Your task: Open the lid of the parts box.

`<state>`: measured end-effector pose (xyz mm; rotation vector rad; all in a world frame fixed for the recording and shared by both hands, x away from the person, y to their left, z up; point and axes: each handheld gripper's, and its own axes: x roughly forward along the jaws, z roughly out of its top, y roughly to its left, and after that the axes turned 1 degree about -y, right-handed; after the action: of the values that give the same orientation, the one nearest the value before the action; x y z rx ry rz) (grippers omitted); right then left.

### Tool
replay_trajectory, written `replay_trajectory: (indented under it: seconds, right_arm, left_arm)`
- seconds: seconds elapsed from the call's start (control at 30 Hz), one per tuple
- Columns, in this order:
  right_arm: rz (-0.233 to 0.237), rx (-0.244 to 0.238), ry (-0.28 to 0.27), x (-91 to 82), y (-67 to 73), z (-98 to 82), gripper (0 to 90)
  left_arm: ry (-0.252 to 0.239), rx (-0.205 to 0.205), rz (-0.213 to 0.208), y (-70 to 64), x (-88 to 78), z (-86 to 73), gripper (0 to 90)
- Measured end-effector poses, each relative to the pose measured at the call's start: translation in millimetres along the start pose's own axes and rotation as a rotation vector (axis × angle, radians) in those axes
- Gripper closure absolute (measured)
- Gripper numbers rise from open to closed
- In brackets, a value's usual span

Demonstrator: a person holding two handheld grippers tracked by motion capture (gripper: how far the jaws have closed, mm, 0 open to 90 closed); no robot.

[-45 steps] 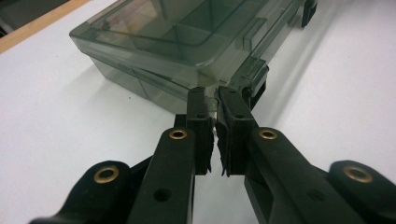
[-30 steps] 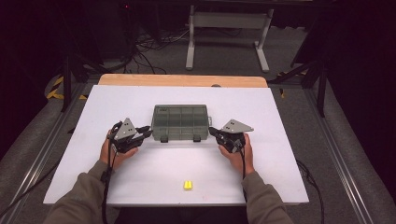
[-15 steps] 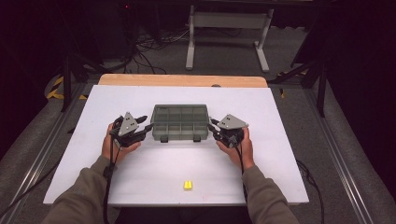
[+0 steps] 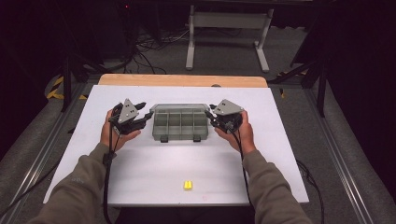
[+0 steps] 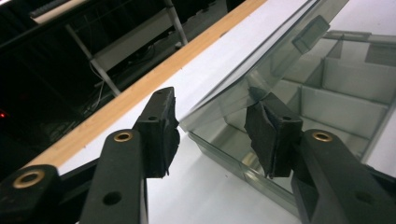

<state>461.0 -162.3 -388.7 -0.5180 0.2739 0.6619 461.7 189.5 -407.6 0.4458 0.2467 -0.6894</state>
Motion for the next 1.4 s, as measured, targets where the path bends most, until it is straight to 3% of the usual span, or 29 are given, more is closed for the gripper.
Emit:
replay_trajectory:
  seconds: [0.67, 1.07, 1.33, 1.4]
  right_arm:
    - [-0.017, -0.041, 0.028, 4.2, -3.3, 23.2, 74.5]
    - [-0.015, 0.054, 0.003, 15.2, -20.4, 26.9, 76.3]
    - [-0.043, 0.109, -0.025, 25.3, -26.5, 26.0, 76.3]
    - [-0.047, 0.153, -0.034, 29.3, -30.5, 26.7, 76.1]
  left_arm:
    - [0.007, 0.021, -0.05, 13.0, 6.6, 19.0, 62.4]
    - [0.021, 0.006, -0.06, 24.2, 18.4, 30.8, 66.4]
    - [0.029, -0.037, -0.051, 31.4, 30.6, 32.2, 66.3]
    - [0.02, -0.061, -0.042, 33.2, 34.9, 32.4, 65.7]
